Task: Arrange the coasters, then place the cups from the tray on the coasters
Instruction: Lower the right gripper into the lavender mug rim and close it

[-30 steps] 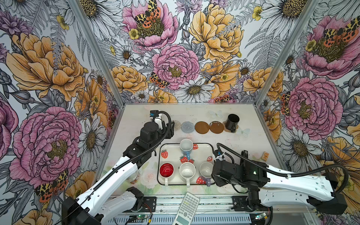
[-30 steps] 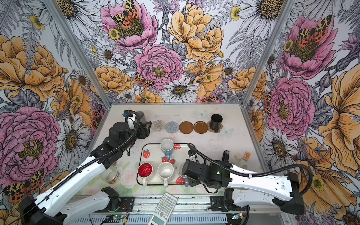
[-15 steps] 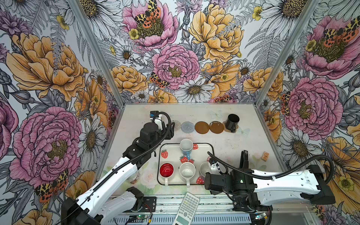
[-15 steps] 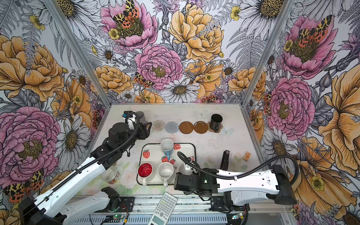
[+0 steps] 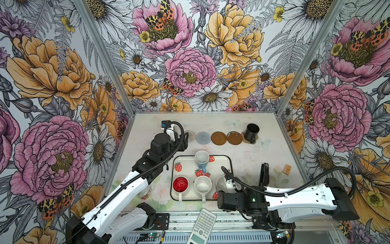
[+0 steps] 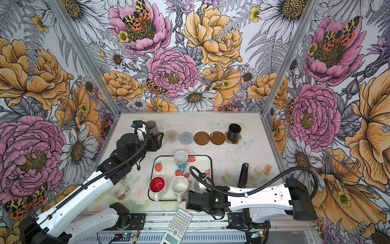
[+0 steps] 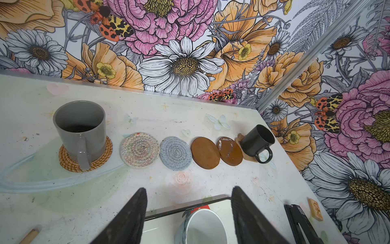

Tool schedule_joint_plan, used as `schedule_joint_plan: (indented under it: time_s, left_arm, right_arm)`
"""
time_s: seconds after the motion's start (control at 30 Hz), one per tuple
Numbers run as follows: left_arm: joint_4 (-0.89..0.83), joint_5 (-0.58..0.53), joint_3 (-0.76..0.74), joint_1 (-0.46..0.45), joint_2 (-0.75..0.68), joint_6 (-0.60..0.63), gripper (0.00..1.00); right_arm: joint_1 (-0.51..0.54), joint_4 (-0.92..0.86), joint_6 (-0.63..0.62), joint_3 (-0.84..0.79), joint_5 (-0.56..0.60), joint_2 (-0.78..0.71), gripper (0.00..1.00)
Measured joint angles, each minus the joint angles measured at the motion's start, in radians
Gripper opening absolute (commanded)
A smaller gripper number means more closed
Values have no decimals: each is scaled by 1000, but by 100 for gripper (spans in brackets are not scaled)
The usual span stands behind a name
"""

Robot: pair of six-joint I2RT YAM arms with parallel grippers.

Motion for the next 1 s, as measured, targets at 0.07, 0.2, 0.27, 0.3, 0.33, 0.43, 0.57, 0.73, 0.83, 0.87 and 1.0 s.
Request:
schedule_joint_plan:
  time_s: [0.07, 0.2, 0.27, 0.3, 0.33, 0.43, 0.57, 0.73, 0.83, 0.87, 1.0]
  left_arm:
    - [1, 0, -4, 1, -2, 0, 65]
    - [0, 0, -11, 2, -2, 0, 65]
    - [0, 0, -12, 2, -3, 0, 65]
    - [0, 0, -12, 2, -3, 0, 65]
    - [0, 0, -12, 2, -3, 0, 65]
    - [0, 0, -12, 2, -3, 0, 65]
    - [0, 1, -12, 2, -3, 0, 65]
    - [0, 4, -12, 5, -3, 0, 65]
    - [0, 4, -12, 6, -3, 0, 65]
    - [0, 4, -12, 8, -3, 0, 65]
    - [0, 4, -12, 8, -3, 0, 65]
  right_arm:
    - [0, 10, 8, -8, 8, 5, 74]
    - [0, 23, 23, -26, 19, 9, 75]
    - [0, 33, 26, -35, 23, 14, 73]
    - [0, 35, 26, -38, 25, 17, 72]
    - [0, 39, 29, -42, 27, 20, 71]
    - [-5, 49, 29, -45, 35, 26, 68]
    - [-18, 68, 25, -49, 39, 27, 64]
    - [-41, 88, 13, -53, 41, 51, 60]
    - [-58, 102, -5, -53, 37, 73, 58]
    - [-63, 108, -10, -53, 35, 82, 58]
    - [-76, 124, -29, -53, 24, 110, 55]
